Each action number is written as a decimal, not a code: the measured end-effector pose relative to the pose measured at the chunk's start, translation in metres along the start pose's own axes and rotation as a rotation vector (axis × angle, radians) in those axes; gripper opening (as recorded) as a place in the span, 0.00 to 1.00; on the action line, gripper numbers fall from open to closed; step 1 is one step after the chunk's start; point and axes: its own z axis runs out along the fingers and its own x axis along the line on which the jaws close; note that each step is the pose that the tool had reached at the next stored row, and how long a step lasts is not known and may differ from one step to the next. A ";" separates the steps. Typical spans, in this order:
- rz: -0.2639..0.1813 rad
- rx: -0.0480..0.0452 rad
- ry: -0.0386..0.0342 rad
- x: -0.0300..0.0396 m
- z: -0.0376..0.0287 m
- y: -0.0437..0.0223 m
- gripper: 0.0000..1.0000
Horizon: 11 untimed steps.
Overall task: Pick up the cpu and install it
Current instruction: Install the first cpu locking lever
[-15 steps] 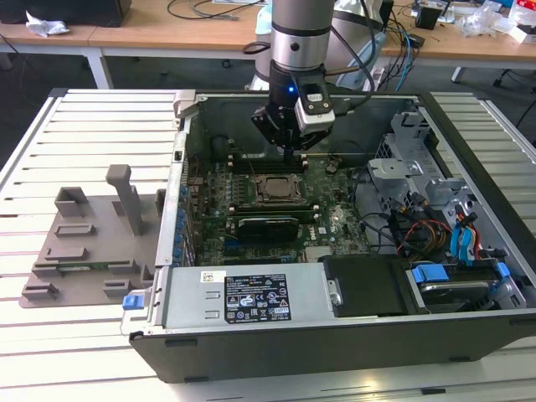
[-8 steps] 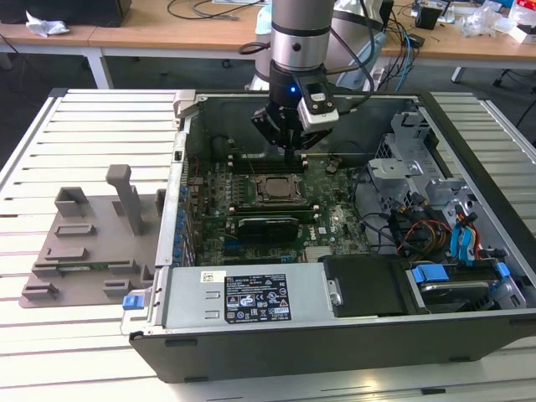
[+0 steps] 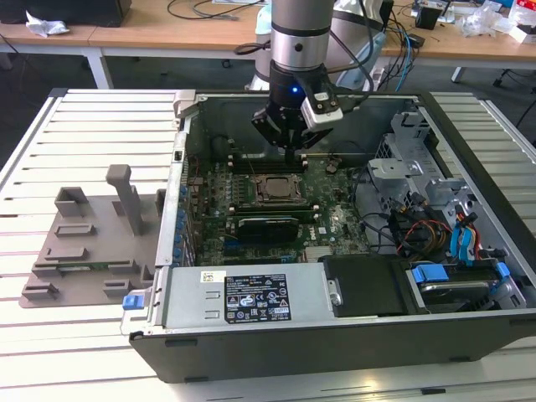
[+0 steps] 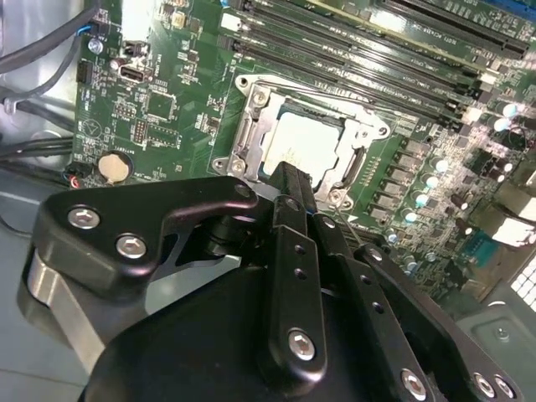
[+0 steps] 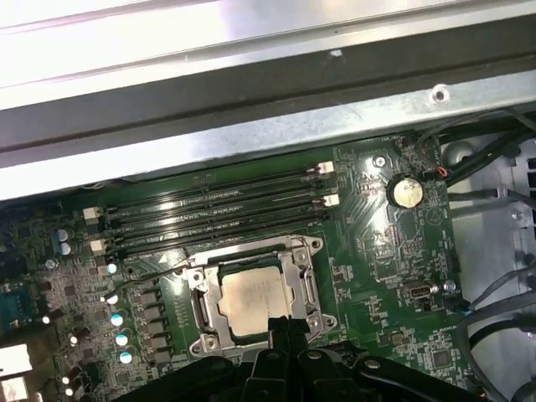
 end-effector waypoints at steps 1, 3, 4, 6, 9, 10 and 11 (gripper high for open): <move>-0.010 -0.0004 -0.0006 0.0000 0.0000 0.0000 0.11; -0.033 -0.0015 -0.0019 0.0000 0.0000 0.0000 0.11; -0.046 -0.0019 -0.0025 0.0000 0.0000 0.0000 0.11; -0.073 -0.0031 -0.0041 0.0000 0.0000 0.0000 0.11; -0.124 -0.0052 -0.0069 0.0000 0.0000 0.0000 0.11; -0.141 -0.0060 -0.0078 0.0000 0.0000 0.0000 0.11; -0.154 -0.0064 -0.0085 0.0000 0.0000 0.0000 0.11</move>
